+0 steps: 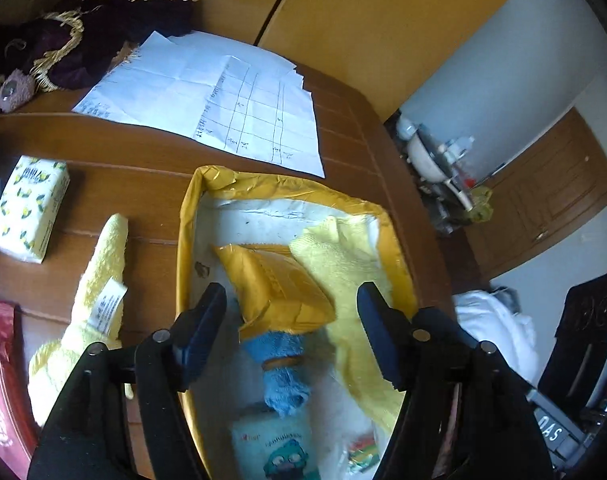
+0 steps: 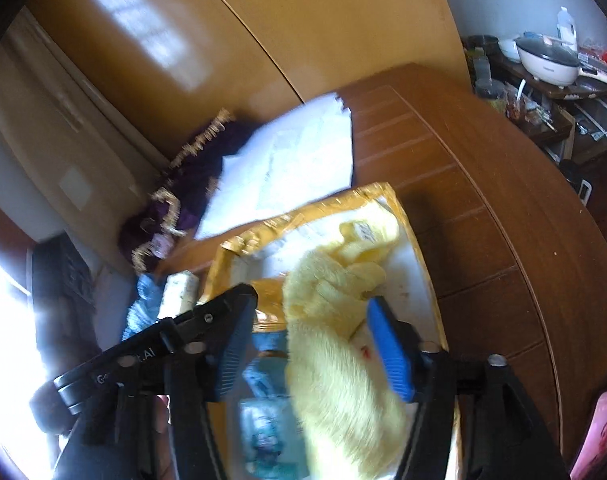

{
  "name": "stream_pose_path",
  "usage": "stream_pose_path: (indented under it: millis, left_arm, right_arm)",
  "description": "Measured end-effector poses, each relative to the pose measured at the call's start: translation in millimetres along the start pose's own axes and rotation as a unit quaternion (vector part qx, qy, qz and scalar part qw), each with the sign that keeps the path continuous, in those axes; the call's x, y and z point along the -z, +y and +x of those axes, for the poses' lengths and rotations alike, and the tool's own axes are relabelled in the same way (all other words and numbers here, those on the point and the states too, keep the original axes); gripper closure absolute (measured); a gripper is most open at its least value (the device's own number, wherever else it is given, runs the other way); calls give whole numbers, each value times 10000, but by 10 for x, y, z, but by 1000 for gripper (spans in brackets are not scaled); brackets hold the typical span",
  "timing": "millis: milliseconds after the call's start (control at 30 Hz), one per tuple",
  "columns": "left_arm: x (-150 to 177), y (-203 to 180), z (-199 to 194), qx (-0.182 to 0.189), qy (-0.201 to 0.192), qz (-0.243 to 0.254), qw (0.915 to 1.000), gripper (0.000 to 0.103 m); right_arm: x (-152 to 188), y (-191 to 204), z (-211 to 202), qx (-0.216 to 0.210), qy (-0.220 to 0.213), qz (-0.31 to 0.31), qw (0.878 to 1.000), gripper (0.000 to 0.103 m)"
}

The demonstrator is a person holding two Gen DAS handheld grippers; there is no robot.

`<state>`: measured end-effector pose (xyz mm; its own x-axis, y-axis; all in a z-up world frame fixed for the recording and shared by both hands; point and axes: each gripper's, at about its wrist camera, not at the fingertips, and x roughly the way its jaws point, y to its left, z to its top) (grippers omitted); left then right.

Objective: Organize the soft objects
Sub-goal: 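Carry the yellow towel and yellow packet into the tray and release both, then withdraw both tools and move them toward the blue towel and tagged yellow towel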

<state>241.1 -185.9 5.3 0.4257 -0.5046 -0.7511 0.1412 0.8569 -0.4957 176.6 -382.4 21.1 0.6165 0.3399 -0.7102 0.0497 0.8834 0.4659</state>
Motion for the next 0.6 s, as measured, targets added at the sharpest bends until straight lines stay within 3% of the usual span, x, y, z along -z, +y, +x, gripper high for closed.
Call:
stream_pose_path:
  millis: [100, 267, 433, 600]
  left_arm:
    - [66, 73, -278, 149, -205, -147, 9996, 36]
    - [369, 287, -919, 118, -936, -264, 9952, 29]
    - [703, 646, -1336, -365, -1468, -591, 9867, 28]
    - [937, 974, -1531, -623, -1675, -946, 9794, 28]
  right_arm:
    - [54, 152, -224, -273, -212, -106, 9993, 33]
    - [247, 469, -446, -982, -341, -422, 9937, 28]
    - [482, 869, -375, -1558, -65, -818, 9844, 28]
    - [708, 1199, -193, -1748, 335, -1158, 9772, 28]
